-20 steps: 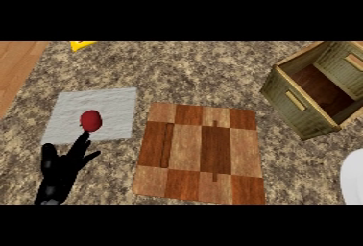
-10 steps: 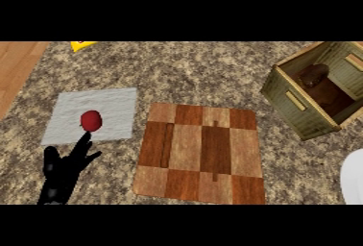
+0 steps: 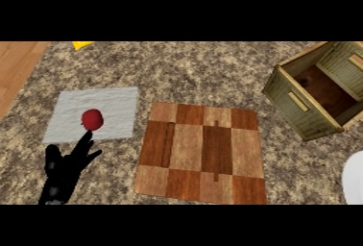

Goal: Pick the sweet potato from the cutting board and place it in the basket

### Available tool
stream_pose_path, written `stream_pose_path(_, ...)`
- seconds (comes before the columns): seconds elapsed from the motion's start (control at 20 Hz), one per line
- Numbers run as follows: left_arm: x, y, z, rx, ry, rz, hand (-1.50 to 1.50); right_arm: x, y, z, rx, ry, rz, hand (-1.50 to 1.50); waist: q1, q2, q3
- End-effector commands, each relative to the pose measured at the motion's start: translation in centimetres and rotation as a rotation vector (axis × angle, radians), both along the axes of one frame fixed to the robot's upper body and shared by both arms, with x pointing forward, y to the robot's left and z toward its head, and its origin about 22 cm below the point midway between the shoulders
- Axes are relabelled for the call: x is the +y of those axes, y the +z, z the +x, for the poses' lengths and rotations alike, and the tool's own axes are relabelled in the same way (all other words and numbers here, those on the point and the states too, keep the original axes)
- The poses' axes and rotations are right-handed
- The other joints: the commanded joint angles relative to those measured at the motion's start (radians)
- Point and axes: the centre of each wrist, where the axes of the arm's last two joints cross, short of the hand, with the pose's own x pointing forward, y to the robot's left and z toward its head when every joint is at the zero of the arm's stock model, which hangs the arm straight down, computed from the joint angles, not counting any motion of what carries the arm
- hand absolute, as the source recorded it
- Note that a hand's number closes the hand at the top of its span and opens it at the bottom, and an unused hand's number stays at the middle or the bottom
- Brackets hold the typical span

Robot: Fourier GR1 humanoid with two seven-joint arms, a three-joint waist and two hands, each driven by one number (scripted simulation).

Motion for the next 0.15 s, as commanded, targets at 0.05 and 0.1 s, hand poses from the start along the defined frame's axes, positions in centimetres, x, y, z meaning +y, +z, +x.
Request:
stream_pose_path(0.05,-0.3,-1.1,-0.6,0.072,0.003,-0.011,0.00,-3.5,2.3,-3.4,0.010,-0.077,0.034,-1.50,0.003,0.009,-0.006)
stream_pose_path(0.1,-0.2,-2.2,0.1,0.072,0.011,-0.012,0.00,-4.4,1.3,-4.2,0.006,-0.063,0.059,-1.50,-0.008,0.013,-0.006)
